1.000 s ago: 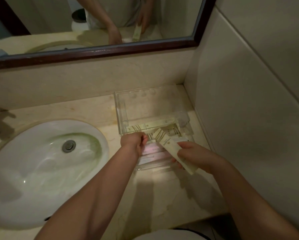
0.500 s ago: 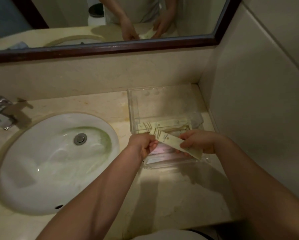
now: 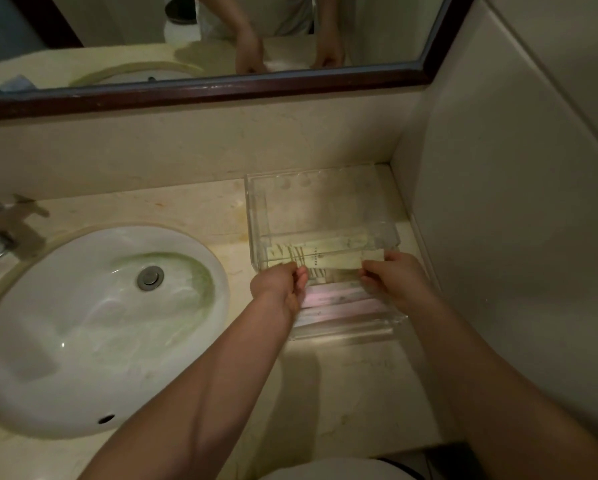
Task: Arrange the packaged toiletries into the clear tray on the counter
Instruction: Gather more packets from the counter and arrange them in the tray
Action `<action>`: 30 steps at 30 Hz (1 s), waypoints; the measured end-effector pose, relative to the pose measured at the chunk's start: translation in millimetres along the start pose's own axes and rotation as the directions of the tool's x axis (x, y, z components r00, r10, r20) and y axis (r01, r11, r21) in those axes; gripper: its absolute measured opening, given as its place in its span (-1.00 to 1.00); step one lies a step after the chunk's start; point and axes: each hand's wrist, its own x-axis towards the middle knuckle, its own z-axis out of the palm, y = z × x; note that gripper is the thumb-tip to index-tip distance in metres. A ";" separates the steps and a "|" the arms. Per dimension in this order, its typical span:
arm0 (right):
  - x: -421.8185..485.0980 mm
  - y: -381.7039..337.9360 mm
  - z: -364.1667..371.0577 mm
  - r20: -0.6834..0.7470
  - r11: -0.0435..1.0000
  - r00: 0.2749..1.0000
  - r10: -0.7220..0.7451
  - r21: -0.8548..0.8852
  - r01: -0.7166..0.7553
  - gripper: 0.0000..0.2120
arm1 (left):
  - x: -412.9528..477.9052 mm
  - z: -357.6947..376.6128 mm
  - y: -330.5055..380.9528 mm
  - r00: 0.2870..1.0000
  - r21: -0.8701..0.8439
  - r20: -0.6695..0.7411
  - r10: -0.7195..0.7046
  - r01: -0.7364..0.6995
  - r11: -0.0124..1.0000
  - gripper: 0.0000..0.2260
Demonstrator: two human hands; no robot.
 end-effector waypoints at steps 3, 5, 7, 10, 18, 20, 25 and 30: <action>3.2 1.7 11.8 -0.065 0.993 0.998 -0.013 0.115 0.021 -0.88 | -2.9 5.6 3.0 0.999 -0.074 -0.041 0.034 -0.037 0.997 -0.76; 4.0 3.1 16.6 -0.073 0.989 0.996 -0.059 0.128 0.069 -0.86 | -2.5 5.5 4.3 0.996 -0.101 -0.070 0.059 -0.066 0.993 -0.77; 2.7 4.2 18.8 -0.066 0.988 0.994 -0.088 0.121 0.095 -0.84 | -3.4 4.0 4.4 0.992 -0.101 -0.096 0.078 -0.088 0.991 -0.82; -0.4 7.8 21.6 -0.089 0.976 0.991 -0.098 0.187 0.114 -0.79 | -9.1 4.2 4.4 0.986 -0.096 -0.123 0.113 -0.126 0.987 -0.84; -8.0 12.1 36.6 -0.073 0.985 0.982 -0.172 0.004 0.173 -0.73 | -20.7 2.5 5.4 0.988 -0.051 -0.087 0.125 -0.130 0.990 -0.77; -13.5 8.4 38.2 -0.072 0.976 0.980 -0.185 -0.131 0.174 -0.76 | -21.8 -0.8 9.7 0.991 0.043 -0.039 0.125 -0.123 0.991 -0.78; -31.4 2.4 48.5 -0.198 0.951 0.953 -0.230 -0.253 0.177 -0.81 | -31.0 -20.4 19.3 0.988 0.178 0.044 0.149 -0.155 0.972 -0.87; -61.9 4.3 91.8 -0.246 0.882 0.907 -0.341 -0.418 0.218 -0.40 | -42.1 -67.7 30.9 0.950 0.384 0.192 0.247 -0.304 0.872 -0.93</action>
